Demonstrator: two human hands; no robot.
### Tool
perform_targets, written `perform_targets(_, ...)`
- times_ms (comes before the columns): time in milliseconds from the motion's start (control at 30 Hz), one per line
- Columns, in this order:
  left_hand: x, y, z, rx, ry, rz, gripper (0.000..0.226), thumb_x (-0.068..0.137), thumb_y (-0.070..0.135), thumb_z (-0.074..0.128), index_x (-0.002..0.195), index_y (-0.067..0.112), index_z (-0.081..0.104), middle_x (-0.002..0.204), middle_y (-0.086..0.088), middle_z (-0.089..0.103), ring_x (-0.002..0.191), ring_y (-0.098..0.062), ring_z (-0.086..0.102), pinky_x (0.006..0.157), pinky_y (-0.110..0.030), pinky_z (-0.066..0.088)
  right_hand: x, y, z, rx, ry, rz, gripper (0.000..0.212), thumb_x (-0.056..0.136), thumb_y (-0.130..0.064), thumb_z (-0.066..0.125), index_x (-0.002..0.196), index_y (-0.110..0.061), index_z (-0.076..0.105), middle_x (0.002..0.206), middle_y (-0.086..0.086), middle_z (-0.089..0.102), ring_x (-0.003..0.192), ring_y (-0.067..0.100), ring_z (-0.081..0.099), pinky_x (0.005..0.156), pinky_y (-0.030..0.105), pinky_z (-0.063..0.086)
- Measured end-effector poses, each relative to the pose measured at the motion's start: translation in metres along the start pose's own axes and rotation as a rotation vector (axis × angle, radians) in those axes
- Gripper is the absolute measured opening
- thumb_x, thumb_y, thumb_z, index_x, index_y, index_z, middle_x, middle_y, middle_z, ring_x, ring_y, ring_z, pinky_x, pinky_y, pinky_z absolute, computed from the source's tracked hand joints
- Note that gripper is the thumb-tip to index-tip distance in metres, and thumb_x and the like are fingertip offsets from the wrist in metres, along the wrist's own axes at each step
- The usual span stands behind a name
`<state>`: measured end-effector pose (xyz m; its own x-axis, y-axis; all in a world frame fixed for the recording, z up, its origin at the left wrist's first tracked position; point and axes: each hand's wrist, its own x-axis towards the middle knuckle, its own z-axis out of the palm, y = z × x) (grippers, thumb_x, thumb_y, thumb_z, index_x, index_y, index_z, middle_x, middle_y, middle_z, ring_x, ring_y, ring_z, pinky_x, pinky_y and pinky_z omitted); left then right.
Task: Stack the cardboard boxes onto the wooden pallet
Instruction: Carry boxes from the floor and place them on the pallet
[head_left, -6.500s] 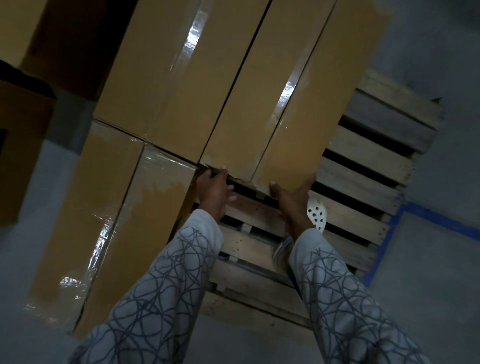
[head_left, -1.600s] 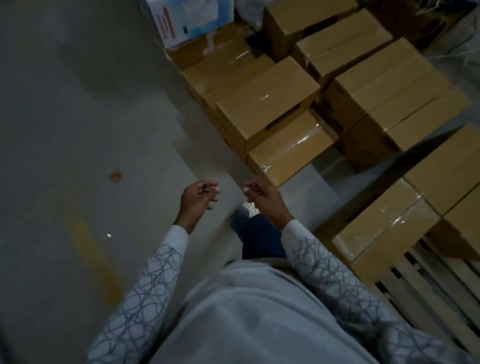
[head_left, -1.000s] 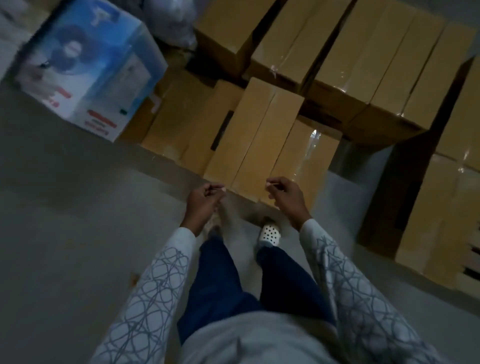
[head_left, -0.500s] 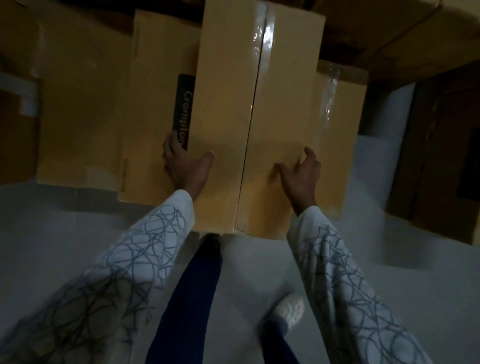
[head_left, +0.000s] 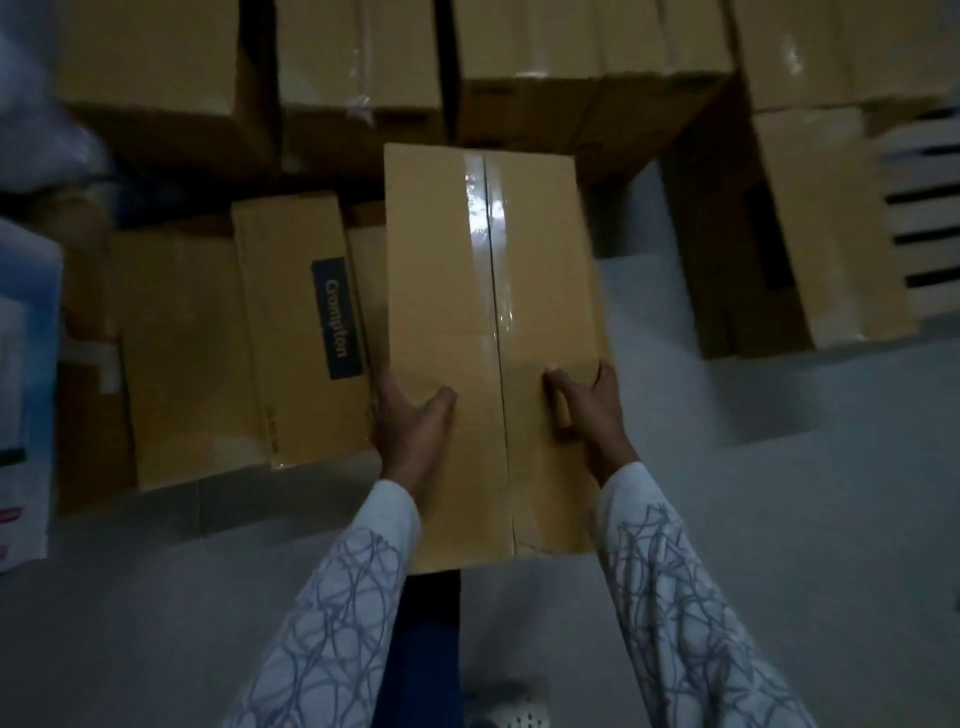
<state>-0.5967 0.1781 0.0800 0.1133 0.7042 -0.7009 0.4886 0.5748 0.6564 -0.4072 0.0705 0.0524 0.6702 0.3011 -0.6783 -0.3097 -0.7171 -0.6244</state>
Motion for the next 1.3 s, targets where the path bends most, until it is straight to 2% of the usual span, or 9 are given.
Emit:
perform_targets(233, -0.215, 0.007, 0.036, 0.257, -0.105, 0.325, 0.093, 0.079, 0.050, 0.077, 0.156, 0.037, 0.026, 0.162, 0.000, 0.032, 0.146, -0.031, 0.031, 0.118, -0.058, 0.026, -0.187, 0.098, -0.170, 0.228, 0.144, -0.044, 0.101, 0.061, -0.080, 0.081, 0.145, -0.032, 0.051, 0.138, -0.006, 0.063, 0.120, 0.020, 0.064, 0.100, 0.050, 0.057)
perform_targets(433, -0.394, 0.031, 0.090, 0.673, -0.134, 0.763, 0.077, 0.080, 0.054, 0.073, 0.146, 0.026, 0.043, 0.144, -0.003, 0.053, 0.136, -0.028, 0.043, 0.118, -0.051, 0.017, -0.358, 0.183, -0.270, 0.566, 0.291, 0.101, 0.080, 0.078, -0.049, 0.085, 0.138, -0.015, 0.043, 0.132, 0.003, 0.060, 0.116, 0.027, 0.062, 0.100, 0.051, 0.056)
perform_targets(567, -0.476, 0.045, 0.137, 0.883, -0.169, 1.018, 0.069, 0.085, 0.056, 0.066, 0.142, 0.026, 0.047, 0.144, -0.005, 0.053, 0.140, -0.028, 0.039, 0.121, -0.053, 0.007, -0.416, 0.224, -0.296, 0.870, 0.208, 0.200, 0.088, 0.063, -0.054, 0.091, 0.132, -0.015, 0.053, 0.128, 0.013, 0.066, 0.106, 0.036, 0.071, 0.078, 0.049, 0.064)
perform_targets(733, -0.537, 0.041, 0.210, 1.115, -0.175, 1.348, 0.062, 0.085, 0.056, 0.059, 0.138, 0.024, 0.053, 0.139, -0.003, 0.056, 0.137, -0.027, 0.039, 0.122, -0.054, 0.005, -0.440, 0.236, -0.312, 1.102, 0.102, 0.286, 0.087, 0.070, -0.042, 0.093, 0.141, -0.016, 0.050, 0.124, 0.020, 0.065, 0.094, 0.035, 0.073, 0.071, 0.044, 0.065)
perform_targets(800, -0.549, 0.030, 0.239, 1.171, -0.142, 1.494, 0.061, 0.082, 0.056, 0.055, 0.133, 0.021, 0.056, 0.132, -0.004, 0.059, 0.131, -0.027, 0.044, 0.122, -0.054, 0.007, -0.435, 0.235, -0.324, 1.196, 0.033, 0.306, 0.093, 0.065, -0.040, 0.098, 0.142, -0.017, 0.052, 0.130, 0.021, 0.061, 0.108, 0.043, 0.068, 0.073, 0.047, 0.064)
perform_targets(867, -0.557, 0.022, 0.268, 1.192, -0.123, 1.590, 0.060, 0.080, 0.056, 0.052, 0.127, 0.019, 0.058, 0.125, -0.006, 0.060, 0.126, -0.028, 0.047, 0.122, -0.053, 0.012, -0.425, 0.238, -0.342, 1.256, -0.012, 0.316, 0.083, 0.071, -0.035, 0.094, 0.142, -0.018, 0.055, 0.135, 0.019, 0.059, 0.121, 0.048, 0.061, 0.081, 0.054, 0.063)
perform_targets(967, -0.555, 0.018, 0.315, 1.205, -0.135, 1.638, 0.059, 0.077, 0.055, 0.052, 0.122, 0.016, 0.059, 0.120, -0.007, 0.062, 0.123, -0.029, 0.049, 0.121, -0.051, 0.015, -0.399, 0.246, -0.376, 1.249, -0.020, 0.327, 0.072, 0.075, -0.035, 0.091, 0.138, -0.017, 0.060, 0.134, 0.018, 0.064, 0.112, 0.046, 0.067, 0.082, 0.055, 0.063)
perform_targets(1067, -0.541, 0.030, 0.371, 1.187, -0.151, 1.606, 0.061, 0.076, 0.055, 0.053, 0.120, 0.015, 0.060, 0.117, -0.007, 0.063, 0.119, -0.030, 0.050, 0.118, -0.050, 0.019, -0.356, 0.243, -0.421, 1.196, -0.007, 0.375, 0.067, 0.074, -0.036, 0.092, 0.133, -0.022, 0.062, 0.131, 0.018, 0.063, 0.101, 0.047, 0.069, 0.094, 0.060, 0.058)
perform_targets(1300, -0.531, 0.120, 0.506, 1.168, -0.245, 1.440, 0.074, 0.075, 0.060, 0.046, 0.136, 0.018, 0.053, 0.134, -0.004, 0.057, 0.129, -0.029, 0.044, 0.114, -0.052, 0.022, -0.268, 0.198, -0.547, 1.179, 0.197, 0.385, 0.072, 0.076, -0.041, 0.091, 0.134, -0.014, 0.059, 0.114, 0.023, 0.071, 0.088, 0.043, 0.075, 0.077, 0.053, 0.065)
